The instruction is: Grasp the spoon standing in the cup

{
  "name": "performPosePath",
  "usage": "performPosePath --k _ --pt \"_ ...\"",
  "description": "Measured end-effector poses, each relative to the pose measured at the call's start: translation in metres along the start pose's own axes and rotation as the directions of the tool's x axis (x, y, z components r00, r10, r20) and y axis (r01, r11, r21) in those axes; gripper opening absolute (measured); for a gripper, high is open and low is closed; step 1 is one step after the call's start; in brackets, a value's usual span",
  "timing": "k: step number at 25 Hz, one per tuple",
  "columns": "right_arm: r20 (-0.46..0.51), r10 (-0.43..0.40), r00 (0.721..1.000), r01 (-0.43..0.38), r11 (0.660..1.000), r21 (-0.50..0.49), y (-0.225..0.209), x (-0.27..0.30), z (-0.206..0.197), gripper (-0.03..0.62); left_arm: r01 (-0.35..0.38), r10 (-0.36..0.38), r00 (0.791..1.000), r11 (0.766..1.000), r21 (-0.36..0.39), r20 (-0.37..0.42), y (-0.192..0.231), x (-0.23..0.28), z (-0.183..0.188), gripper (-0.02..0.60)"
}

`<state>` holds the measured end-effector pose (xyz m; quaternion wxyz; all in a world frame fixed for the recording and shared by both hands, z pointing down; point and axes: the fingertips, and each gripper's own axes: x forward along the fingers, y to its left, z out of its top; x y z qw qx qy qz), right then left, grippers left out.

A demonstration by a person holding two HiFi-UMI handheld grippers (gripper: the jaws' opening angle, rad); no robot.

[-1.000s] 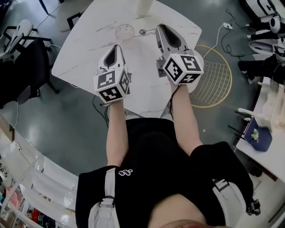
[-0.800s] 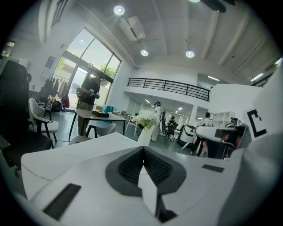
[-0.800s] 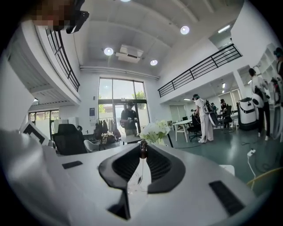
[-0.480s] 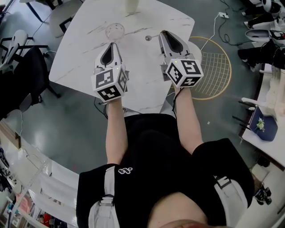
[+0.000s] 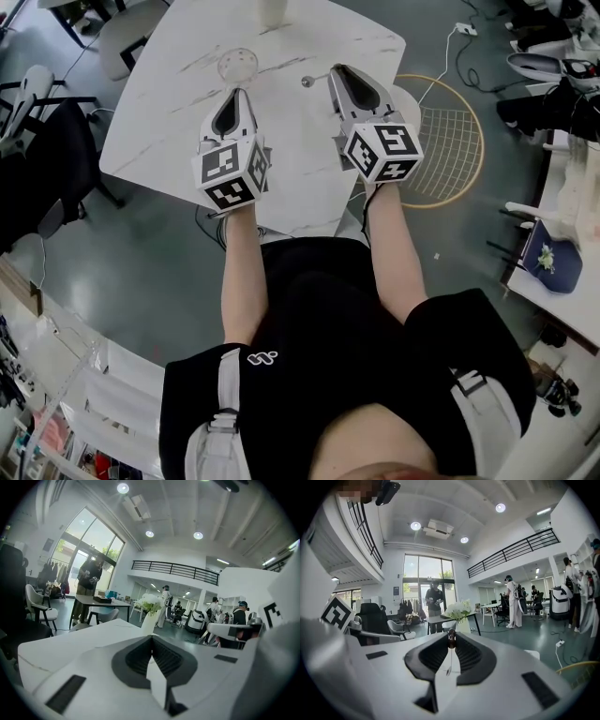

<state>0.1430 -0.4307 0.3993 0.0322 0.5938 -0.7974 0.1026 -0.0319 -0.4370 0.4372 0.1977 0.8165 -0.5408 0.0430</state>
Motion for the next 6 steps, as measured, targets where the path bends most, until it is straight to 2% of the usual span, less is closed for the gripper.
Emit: performPosePath --k 6 --pt "-0.002 0.017 1.000 -0.017 1.000 -0.007 0.0070 0.0041 -0.0006 0.051 -0.003 0.003 1.000 1.000 0.001 0.001 0.0025 -0.0006 -0.0003 0.012"
